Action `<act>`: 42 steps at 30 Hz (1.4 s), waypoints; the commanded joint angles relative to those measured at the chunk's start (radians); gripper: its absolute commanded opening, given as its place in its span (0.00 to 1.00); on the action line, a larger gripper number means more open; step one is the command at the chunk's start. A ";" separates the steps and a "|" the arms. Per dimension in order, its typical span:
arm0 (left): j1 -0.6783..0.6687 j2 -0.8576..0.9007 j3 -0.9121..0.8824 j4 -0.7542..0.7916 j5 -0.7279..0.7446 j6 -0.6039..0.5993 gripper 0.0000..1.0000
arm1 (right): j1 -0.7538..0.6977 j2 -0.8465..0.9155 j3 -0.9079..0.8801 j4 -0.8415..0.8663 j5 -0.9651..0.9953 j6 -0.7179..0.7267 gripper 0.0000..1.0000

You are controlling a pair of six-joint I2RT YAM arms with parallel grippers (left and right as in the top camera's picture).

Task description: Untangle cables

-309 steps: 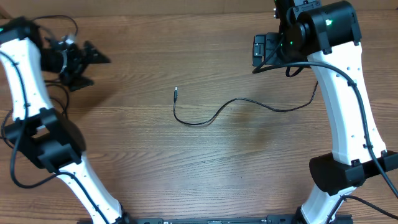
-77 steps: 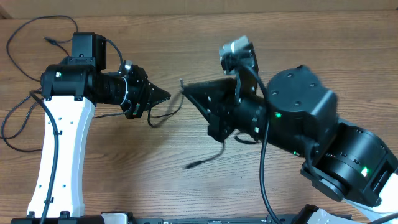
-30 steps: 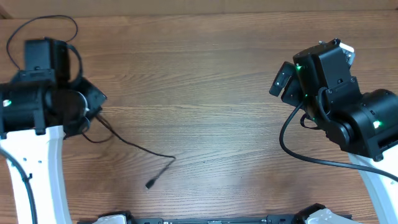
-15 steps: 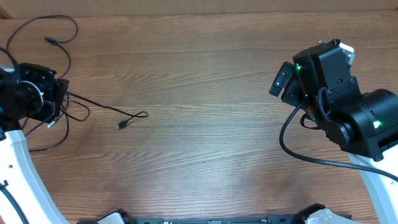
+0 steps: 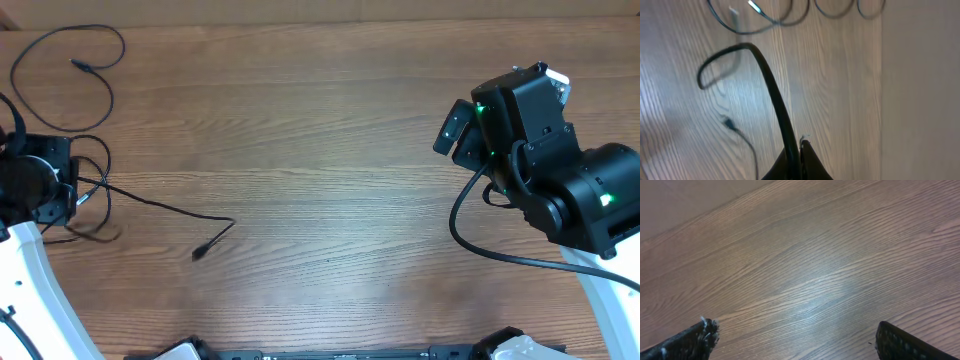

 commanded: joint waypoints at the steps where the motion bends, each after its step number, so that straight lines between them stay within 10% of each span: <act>1: -0.026 0.047 0.017 -0.006 -0.070 -0.047 0.04 | -0.005 -0.005 -0.003 0.003 0.009 0.007 1.00; 11: 0.029 0.138 0.017 -0.021 -0.070 -0.100 0.04 | -0.005 -0.005 -0.003 0.003 0.009 0.007 1.00; 31: 0.265 0.220 -0.003 -0.167 -0.775 -0.089 0.04 | -0.005 -0.005 -0.003 0.003 0.009 0.007 1.00; 42: 0.262 0.408 -0.023 -0.208 -0.686 0.005 0.04 | -0.005 -0.005 -0.003 0.003 0.009 0.007 1.00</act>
